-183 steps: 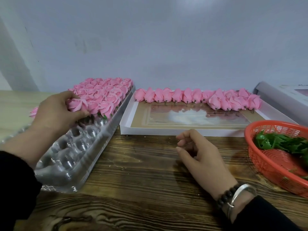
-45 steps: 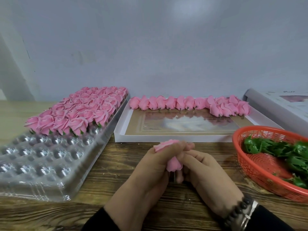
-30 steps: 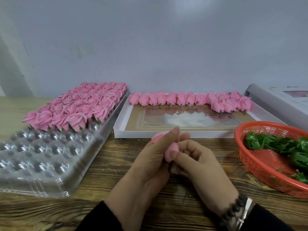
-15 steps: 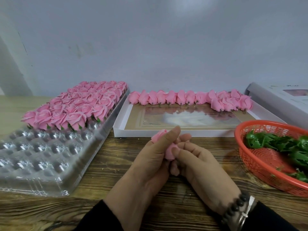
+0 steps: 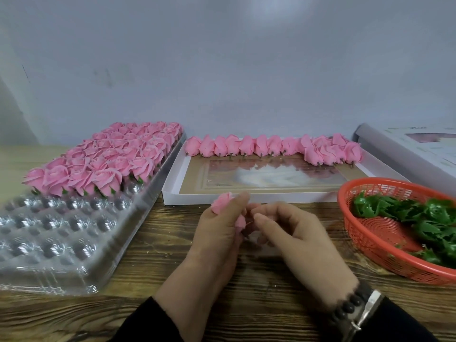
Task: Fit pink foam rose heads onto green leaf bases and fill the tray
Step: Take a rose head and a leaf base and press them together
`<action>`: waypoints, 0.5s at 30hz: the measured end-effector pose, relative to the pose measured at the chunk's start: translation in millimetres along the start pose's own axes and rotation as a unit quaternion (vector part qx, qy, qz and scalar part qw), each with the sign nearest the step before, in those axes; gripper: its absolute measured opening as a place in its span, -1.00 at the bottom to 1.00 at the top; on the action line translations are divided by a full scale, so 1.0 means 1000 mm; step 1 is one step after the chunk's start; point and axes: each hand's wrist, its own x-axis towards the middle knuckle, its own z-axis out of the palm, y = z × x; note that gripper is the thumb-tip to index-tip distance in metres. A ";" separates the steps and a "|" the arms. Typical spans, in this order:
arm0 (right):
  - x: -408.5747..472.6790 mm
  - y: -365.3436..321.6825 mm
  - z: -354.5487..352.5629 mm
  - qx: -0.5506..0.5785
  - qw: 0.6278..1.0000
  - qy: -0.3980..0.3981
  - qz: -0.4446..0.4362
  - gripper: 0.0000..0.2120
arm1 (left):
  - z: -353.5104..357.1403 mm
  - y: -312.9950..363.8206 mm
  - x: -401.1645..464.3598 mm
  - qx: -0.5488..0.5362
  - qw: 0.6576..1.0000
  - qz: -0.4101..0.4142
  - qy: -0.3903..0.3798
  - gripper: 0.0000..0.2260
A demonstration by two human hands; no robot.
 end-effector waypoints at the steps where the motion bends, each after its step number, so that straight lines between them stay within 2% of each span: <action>1: 0.002 -0.003 -0.004 -0.036 0.999 0.023 -0.014 -0.93 | -0.001 -0.001 0.001 0.004 1.000 0.019 0.023 -0.80; 3: 0.008 -0.010 -0.017 -0.113 0.991 0.066 -0.038 -0.89 | -0.001 -0.003 0.002 0.046 0.997 0.049 0.048 -0.80; 5: 0.015 -0.019 -0.033 -0.193 0.973 0.106 -0.069 -0.87 | -0.002 -0.003 0.000 0.104 0.991 0.064 0.053 -0.71; 8: 0.028 -0.029 -0.064 -0.353 0.921 0.145 -0.082 -0.90 | -0.002 -0.002 -0.002 0.163 0.983 0.073 0.050 -0.64; 11: 0.038 -0.029 -0.095 -0.529 0.838 0.132 -0.012 -0.89 | -0.002 -0.001 -0.002 0.179 0.980 0.078 0.042 -0.65; 15: 0.046 -0.019 -0.115 -0.630 0.766 0.100 0.078 -0.87 | -0.001 0.000 -0.003 0.179 0.980 0.082 0.031 -0.70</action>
